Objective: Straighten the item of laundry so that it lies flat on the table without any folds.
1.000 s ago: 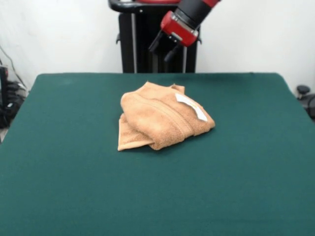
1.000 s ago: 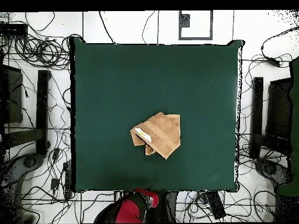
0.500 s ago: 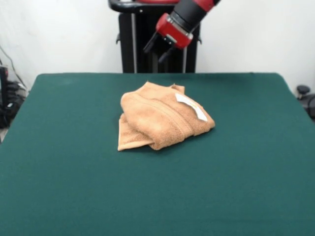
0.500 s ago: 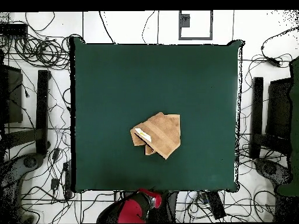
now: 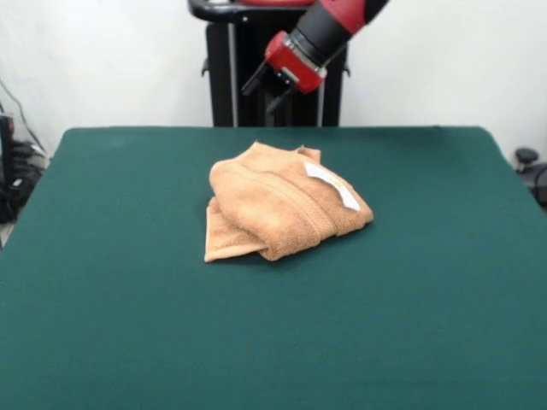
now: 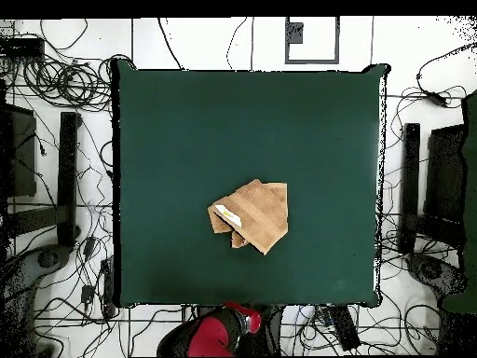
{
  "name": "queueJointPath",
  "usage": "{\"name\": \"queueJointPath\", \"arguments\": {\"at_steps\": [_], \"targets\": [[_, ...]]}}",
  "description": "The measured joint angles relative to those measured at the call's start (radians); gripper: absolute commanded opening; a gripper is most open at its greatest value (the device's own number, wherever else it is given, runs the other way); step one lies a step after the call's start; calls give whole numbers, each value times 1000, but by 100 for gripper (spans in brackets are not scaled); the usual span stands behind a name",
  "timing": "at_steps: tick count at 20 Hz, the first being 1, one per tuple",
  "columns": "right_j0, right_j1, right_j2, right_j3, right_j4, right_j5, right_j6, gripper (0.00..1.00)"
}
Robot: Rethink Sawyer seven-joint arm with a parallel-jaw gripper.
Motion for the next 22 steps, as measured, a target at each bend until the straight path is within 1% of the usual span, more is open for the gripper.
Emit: {"name": "queueJointPath", "arguments": {"at_steps": [5, 15, 22], "targets": [[67, 34, 0, -17, 72, 0, 0, 100], [154, 78, -21, -55, 101, 48, 0, 100], [179, 78, -39, -71, 104, 111, 0, 100]]}}
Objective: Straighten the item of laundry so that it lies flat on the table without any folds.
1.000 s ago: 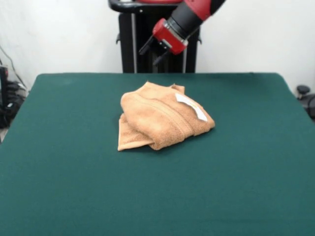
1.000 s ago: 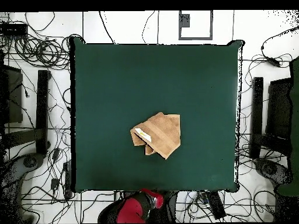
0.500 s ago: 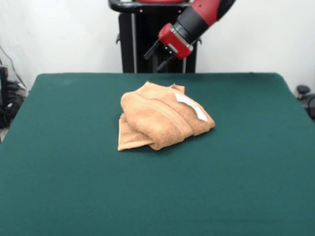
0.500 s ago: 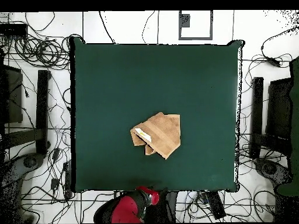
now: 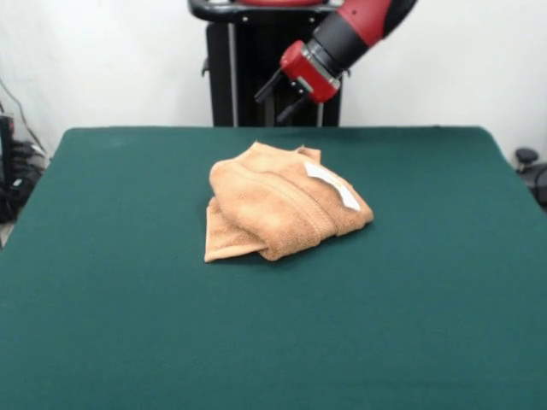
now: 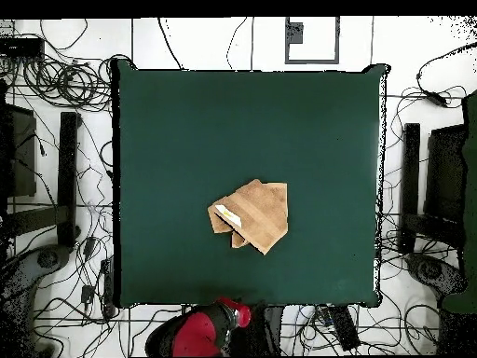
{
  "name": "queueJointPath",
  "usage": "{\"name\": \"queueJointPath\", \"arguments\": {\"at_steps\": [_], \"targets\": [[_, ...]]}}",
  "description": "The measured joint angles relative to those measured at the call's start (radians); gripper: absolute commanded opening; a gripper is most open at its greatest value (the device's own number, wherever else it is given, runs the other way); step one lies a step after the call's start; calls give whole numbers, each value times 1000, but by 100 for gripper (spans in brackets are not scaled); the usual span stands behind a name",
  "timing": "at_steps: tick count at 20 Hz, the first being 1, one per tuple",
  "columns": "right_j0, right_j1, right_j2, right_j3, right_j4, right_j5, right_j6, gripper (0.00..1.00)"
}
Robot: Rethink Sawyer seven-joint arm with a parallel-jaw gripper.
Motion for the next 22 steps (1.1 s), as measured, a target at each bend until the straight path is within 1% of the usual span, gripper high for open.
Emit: {"name": "queueJointPath", "arguments": {"at_steps": [11, 22], "targets": [[-27, -13, -1, -37, -11, 7, 0, 100], [47, -13, -61, -72, -9, 2, 0, 100]]}}
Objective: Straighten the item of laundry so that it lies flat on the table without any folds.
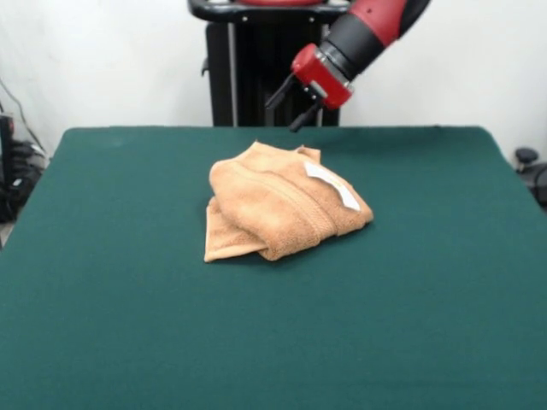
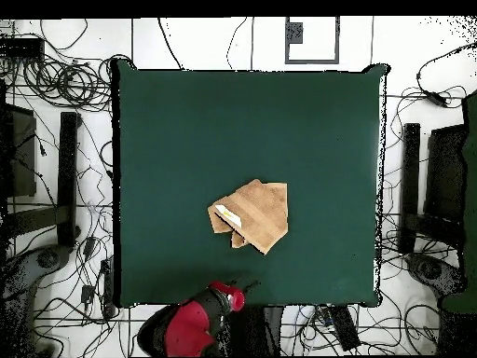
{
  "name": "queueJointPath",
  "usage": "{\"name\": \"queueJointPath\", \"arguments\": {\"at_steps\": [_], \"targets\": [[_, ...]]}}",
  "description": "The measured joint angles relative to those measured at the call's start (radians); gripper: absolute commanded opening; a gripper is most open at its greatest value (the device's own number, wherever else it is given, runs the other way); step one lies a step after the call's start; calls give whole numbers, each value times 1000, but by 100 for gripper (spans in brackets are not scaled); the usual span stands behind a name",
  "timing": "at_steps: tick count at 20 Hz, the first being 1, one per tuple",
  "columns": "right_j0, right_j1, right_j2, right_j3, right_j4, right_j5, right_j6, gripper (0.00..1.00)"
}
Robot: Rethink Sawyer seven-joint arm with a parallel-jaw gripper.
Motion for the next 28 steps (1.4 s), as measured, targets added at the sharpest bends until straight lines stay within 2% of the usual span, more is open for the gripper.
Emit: {"name": "queueJointPath", "arguments": {"at_steps": [14, 28], "targets": [[59, 99, -36, -16, 21, -178, 0, 100], [38, 115, -44, -40, 21, -184, 0, 100]]}}
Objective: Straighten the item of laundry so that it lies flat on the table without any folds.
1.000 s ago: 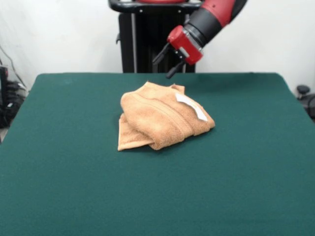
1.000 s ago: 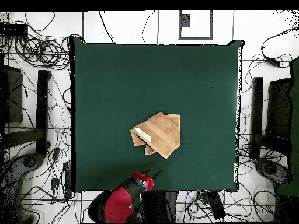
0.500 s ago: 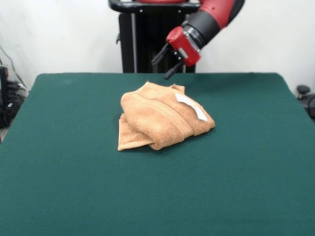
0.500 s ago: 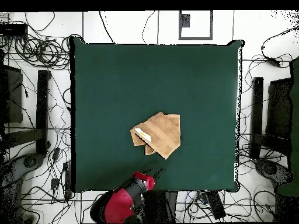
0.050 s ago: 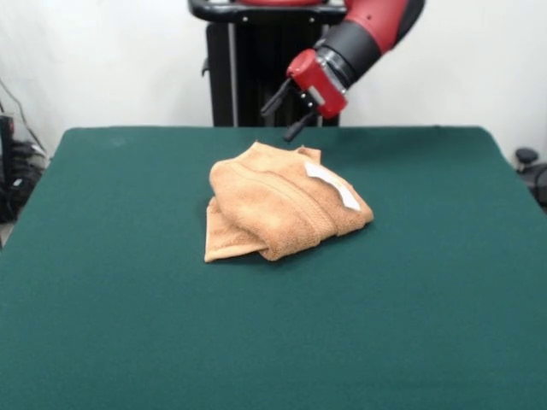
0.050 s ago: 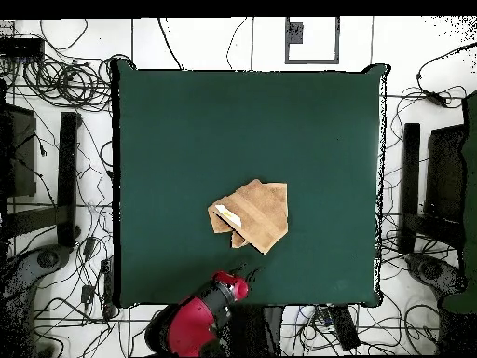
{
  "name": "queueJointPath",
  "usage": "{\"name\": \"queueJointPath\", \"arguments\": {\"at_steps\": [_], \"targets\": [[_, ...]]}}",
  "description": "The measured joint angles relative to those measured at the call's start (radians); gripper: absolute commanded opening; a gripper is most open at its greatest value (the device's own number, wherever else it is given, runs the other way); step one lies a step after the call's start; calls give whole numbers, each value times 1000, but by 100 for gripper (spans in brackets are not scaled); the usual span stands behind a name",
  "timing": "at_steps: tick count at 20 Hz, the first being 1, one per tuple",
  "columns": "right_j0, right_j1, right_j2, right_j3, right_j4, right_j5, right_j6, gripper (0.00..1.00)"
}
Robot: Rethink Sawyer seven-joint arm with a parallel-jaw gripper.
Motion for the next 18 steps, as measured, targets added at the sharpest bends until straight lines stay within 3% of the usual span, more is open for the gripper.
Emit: {"name": "queueJointPath", "arguments": {"at_steps": [18], "targets": [[22, 81, 0, -83, 27, 0, 0, 100]]}}
